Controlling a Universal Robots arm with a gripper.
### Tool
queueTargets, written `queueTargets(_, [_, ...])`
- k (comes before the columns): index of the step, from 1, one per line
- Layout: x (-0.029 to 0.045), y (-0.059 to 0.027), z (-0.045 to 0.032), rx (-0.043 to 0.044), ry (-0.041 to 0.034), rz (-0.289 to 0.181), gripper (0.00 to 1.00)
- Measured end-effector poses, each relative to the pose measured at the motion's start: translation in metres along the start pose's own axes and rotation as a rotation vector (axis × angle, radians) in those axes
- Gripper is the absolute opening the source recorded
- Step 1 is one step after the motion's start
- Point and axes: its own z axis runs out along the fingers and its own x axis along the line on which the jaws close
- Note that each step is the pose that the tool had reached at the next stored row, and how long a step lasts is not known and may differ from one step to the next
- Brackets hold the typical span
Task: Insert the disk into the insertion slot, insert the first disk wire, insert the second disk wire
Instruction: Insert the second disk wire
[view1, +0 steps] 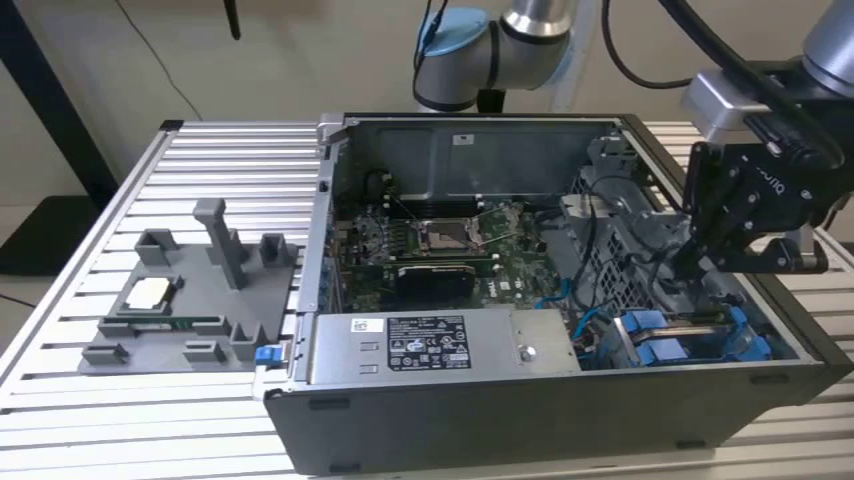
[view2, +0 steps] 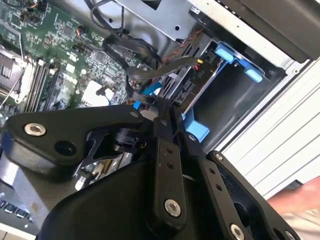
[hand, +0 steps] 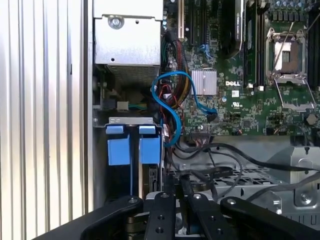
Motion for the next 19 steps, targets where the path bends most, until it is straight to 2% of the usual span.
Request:
queueTargets(8, [0.0016, 0.0005, 0.0088, 0.0102, 0.0002, -0.001, 0.16])
queueTargets(11, [0.0058, 0.0005, 0.0099, 0.0120, 0.0003, -0.001, 0.16])
queueTargets(14, [0.0095, 0.0004, 0.0104, 0.0178, 0.0074, -0.002, 0.16])
queueTargets(15, [0.0098, 0.0004, 0.0107, 0.0216, 0.0100, -0.002, 0.16])
queueTargets(19, [0.0103, 0.0006, 0.0124, 0.0518, 0.0139, -0.005, 0.16])
